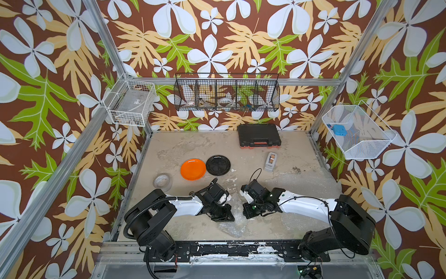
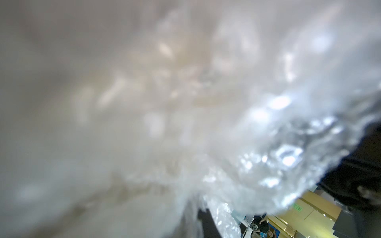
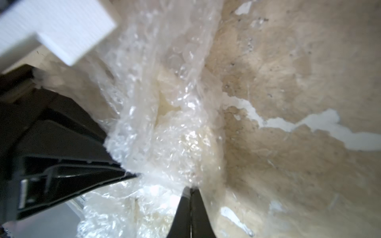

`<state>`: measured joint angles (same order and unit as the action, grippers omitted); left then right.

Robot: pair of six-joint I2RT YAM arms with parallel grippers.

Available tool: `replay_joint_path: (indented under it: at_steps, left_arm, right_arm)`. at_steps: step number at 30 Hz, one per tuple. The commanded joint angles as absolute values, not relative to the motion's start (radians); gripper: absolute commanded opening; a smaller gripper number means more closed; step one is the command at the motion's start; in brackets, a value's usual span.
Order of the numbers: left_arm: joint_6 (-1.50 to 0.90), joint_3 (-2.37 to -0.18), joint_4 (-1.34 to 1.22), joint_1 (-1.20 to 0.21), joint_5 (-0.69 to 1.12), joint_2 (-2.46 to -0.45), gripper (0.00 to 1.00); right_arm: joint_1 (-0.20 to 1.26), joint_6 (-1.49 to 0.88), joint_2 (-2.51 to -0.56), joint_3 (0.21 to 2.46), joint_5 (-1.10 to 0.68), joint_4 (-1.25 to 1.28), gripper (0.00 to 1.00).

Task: Wrap dinner plates in bubble wrap
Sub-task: Wrap the plate in the bubble wrap.

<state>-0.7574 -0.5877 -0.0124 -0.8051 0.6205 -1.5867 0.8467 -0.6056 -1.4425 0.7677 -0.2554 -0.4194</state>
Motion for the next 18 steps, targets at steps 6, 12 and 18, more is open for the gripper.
replay_joint_path:
  at_steps: [6, 12, 18]
  left_arm:
    - [-0.745, -0.566, 0.075, -0.807, 0.527, -1.612, 0.1]
    - [-0.762, -0.568, 0.072, -0.806, 0.52, -1.587, 0.1]
    - [-0.767, -0.62, 0.136, -0.806, 0.49, -1.496, 0.13]
  right_arm:
    - [0.847, -0.728, -1.345, 0.765, -0.491, -0.295, 0.17]
    - [0.838, -0.722, -1.451, 0.684, -0.464, -0.255, 0.09]
    - [0.836, -0.667, -1.537, 0.652, -0.26, -0.319, 0.03]
